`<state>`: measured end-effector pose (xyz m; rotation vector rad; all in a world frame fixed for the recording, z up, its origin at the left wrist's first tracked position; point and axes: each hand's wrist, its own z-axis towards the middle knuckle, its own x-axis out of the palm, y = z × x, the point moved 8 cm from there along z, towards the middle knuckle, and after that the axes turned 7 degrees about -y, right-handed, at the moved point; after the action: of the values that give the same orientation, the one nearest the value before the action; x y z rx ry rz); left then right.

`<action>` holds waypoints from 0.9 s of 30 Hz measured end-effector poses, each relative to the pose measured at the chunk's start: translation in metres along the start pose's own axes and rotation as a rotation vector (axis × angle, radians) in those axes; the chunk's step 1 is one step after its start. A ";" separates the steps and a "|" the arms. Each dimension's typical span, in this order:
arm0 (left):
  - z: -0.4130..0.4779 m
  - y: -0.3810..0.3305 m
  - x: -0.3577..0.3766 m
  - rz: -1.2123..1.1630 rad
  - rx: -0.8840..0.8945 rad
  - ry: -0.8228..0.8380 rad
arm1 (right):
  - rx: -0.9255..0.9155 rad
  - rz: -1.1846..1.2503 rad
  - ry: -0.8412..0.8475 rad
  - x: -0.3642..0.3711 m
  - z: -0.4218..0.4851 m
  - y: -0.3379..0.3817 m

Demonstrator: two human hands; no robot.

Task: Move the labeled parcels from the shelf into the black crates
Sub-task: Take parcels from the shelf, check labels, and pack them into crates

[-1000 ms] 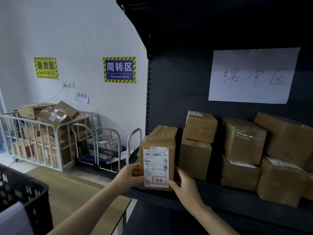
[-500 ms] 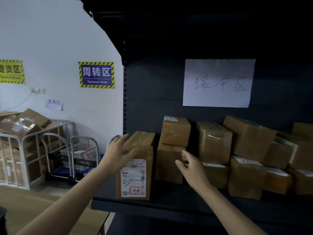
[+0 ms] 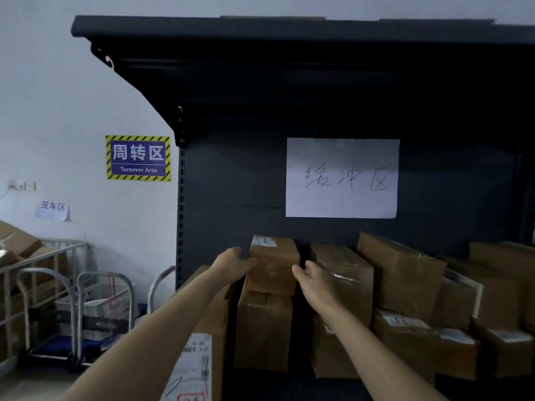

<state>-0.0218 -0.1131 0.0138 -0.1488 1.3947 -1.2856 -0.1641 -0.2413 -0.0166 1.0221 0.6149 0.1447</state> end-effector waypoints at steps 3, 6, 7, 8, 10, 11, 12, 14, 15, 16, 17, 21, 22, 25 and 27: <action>0.007 0.003 0.019 -0.090 -0.070 0.111 | 0.086 0.049 0.065 0.017 0.008 -0.005; 0.004 0.000 0.031 -0.207 -0.083 0.188 | 0.150 0.146 0.111 0.028 0.007 -0.008; 0.002 -0.003 0.030 -0.264 -0.072 0.162 | 0.150 0.176 0.105 0.029 0.006 -0.009; 0.001 -0.006 0.025 -0.320 -0.049 0.116 | 0.146 0.210 0.092 0.029 0.005 -0.009; -0.007 -0.014 0.014 -0.399 0.045 0.029 | 0.171 0.354 0.071 0.026 0.002 -0.008; -0.014 -0.019 0.009 -0.410 0.110 -0.007 | 0.211 0.471 0.070 0.024 -0.002 -0.007; -0.022 -0.024 0.004 -0.413 0.178 -0.043 | 0.256 0.591 0.072 0.022 -0.005 -0.006; -0.041 -0.032 -0.004 -0.446 0.294 -0.105 | 0.330 0.751 0.078 0.017 -0.010 -0.006; -0.050 -0.035 -0.007 -0.479 0.332 -0.129 | 0.353 0.783 0.092 0.015 -0.013 -0.006; -0.057 -0.037 -0.010 -0.506 0.364 -0.156 | 0.369 0.796 0.114 0.014 -0.017 -0.006; -0.063 -0.039 -0.012 -0.524 0.391 -0.180 | 0.383 0.795 0.144 0.014 -0.021 -0.006; -0.080 -0.046 -0.013 -0.572 0.407 -0.196 | 0.372 0.841 0.247 0.012 -0.033 -0.007; -0.082 -0.044 -0.011 -0.598 0.386 -0.184 | 0.358 0.869 0.253 0.010 -0.035 -0.007; -0.088 -0.038 -0.002 -0.732 0.226 -0.111 | 0.324 0.925 0.257 0.001 -0.039 -0.012; -0.093 -0.038 0.008 -0.823 0.112 -0.011 | 0.306 0.949 0.261 -0.003 -0.043 -0.015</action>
<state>-0.1166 -0.0791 0.0108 -0.7053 1.2828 -2.0200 -0.1921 -0.2183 -0.0440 1.5474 0.3422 1.0543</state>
